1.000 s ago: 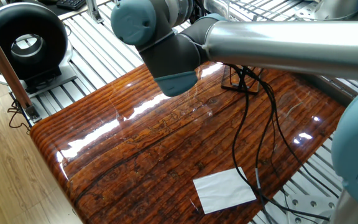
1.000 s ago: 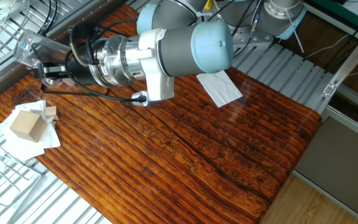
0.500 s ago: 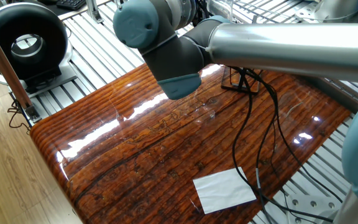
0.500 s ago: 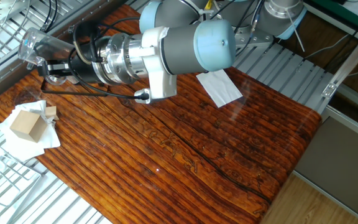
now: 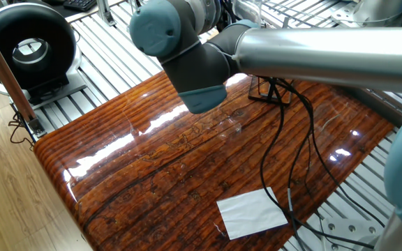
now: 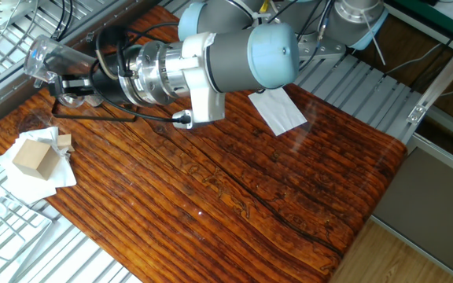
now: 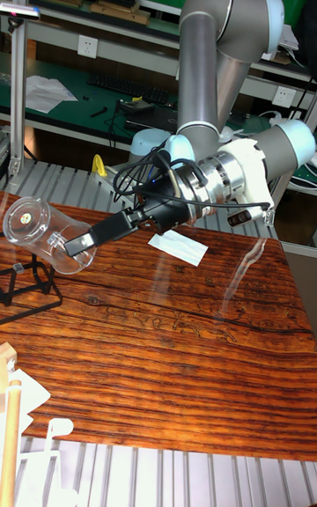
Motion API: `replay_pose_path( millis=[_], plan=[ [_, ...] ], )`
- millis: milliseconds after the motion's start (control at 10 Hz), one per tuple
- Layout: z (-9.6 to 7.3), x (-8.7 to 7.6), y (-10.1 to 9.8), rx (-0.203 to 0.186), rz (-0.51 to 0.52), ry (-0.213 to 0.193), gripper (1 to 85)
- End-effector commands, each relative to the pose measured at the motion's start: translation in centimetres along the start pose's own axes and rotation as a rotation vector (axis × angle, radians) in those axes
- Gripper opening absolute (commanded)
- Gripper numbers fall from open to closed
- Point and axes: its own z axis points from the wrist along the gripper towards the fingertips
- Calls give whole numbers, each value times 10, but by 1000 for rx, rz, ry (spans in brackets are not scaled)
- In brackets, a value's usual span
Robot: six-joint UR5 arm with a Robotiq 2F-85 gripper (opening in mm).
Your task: Put the cup on the cup rack
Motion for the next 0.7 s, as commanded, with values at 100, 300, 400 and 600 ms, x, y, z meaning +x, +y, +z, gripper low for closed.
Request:
replay_pose_path(
  millis=[100,300,400,600],
  plan=[
    [0,-3,-2,-3,-5,-9,10],
    [0,-4,-3,1,-26,-14,10],
    [0,-2,-1,-5,-52,-5,10],
    [0,12,8,-41,-91,48,10]
  ],
)
